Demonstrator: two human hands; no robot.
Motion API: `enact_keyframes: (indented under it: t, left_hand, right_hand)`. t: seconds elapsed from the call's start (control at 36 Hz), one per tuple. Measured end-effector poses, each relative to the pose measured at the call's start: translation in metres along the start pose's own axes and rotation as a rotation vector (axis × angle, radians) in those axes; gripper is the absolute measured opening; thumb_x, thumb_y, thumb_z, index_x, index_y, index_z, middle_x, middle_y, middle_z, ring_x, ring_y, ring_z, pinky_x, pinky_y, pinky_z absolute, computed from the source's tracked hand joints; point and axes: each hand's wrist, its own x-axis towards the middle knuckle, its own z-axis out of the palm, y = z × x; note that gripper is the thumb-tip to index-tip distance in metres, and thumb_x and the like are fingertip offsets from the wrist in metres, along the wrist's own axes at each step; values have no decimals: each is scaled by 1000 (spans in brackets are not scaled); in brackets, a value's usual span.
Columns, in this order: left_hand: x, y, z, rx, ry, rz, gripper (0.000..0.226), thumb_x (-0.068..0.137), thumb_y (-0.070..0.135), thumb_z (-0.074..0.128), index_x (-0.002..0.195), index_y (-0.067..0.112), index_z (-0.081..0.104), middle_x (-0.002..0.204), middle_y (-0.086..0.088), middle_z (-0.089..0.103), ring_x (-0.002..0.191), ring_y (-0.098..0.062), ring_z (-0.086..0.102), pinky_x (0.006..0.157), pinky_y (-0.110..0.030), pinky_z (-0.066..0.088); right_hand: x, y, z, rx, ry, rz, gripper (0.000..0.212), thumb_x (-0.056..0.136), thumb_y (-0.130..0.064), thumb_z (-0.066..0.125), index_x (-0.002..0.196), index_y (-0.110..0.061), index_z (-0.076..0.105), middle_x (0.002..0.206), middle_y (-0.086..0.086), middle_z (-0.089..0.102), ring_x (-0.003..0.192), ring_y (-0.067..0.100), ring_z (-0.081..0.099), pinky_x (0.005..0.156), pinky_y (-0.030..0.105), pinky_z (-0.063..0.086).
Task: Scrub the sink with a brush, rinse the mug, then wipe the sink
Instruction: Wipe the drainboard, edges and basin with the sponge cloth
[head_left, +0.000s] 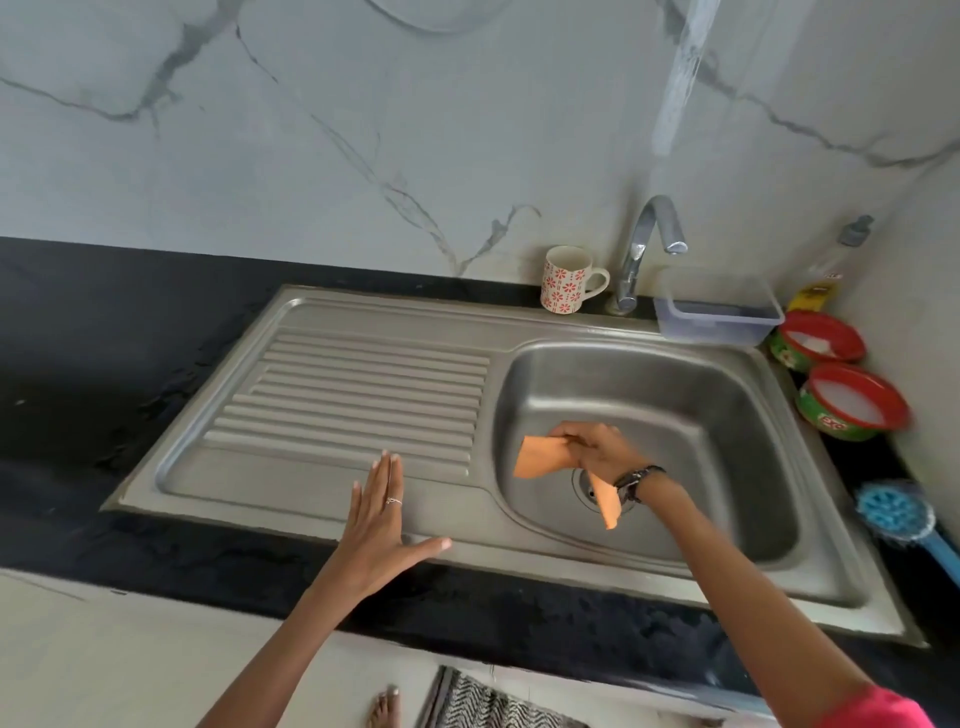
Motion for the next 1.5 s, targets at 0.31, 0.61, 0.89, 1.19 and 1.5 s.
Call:
enact_keyframes:
  t: [0.31,0.61,0.89,1.19,1.5]
  left_hand:
    - [-14,-29,1,-13,71,-108,134,39,102,8,133,18,-36,142,4,-41,133,-9,-36,104,-25,-27]
    - [-24,-55,-7,-45,113,-168,133,41,102,9,131,16,-38,141,3,-41,133,-11,-34,105,-27,-25]
    - [-24,-75,-7,-46,162,-185,136,42,103,10,137,12,-25,145,1,-31,136,-15,-26,107,-29,-21]
    - [-24,-70,-9,-63,122,-197,135,34,103,4,130,17,-36,139,3,-40,131,-12,-35,102,-25,-27]
    - [-33,-55,-5,-62,92,-196,135,33,103,3,129,17,-38,138,4,-42,129,-10,-38,101,-24,-28]
  right_hand:
    - [61,-87,47,-135,-344,-254,32,91,-4,40,120,-14,46,64,-14,42,68,14,43,69,31,35]
    - [101,-162,115,-442,-320,-431,34,96,-17,39,125,-25,52,124,6,52,117,26,44,90,41,37]
    - [69,-149,149,-685,-134,-447,81,78,-65,52,144,-28,22,133,4,36,120,28,37,98,51,27]
    - [69,-144,159,-573,-198,-330,59,88,-35,50,142,-31,26,139,2,35,120,34,38,94,55,37]
    - [68,-138,156,-633,-247,-505,44,96,-11,41,137,-28,41,134,5,39,116,32,40,88,47,39]
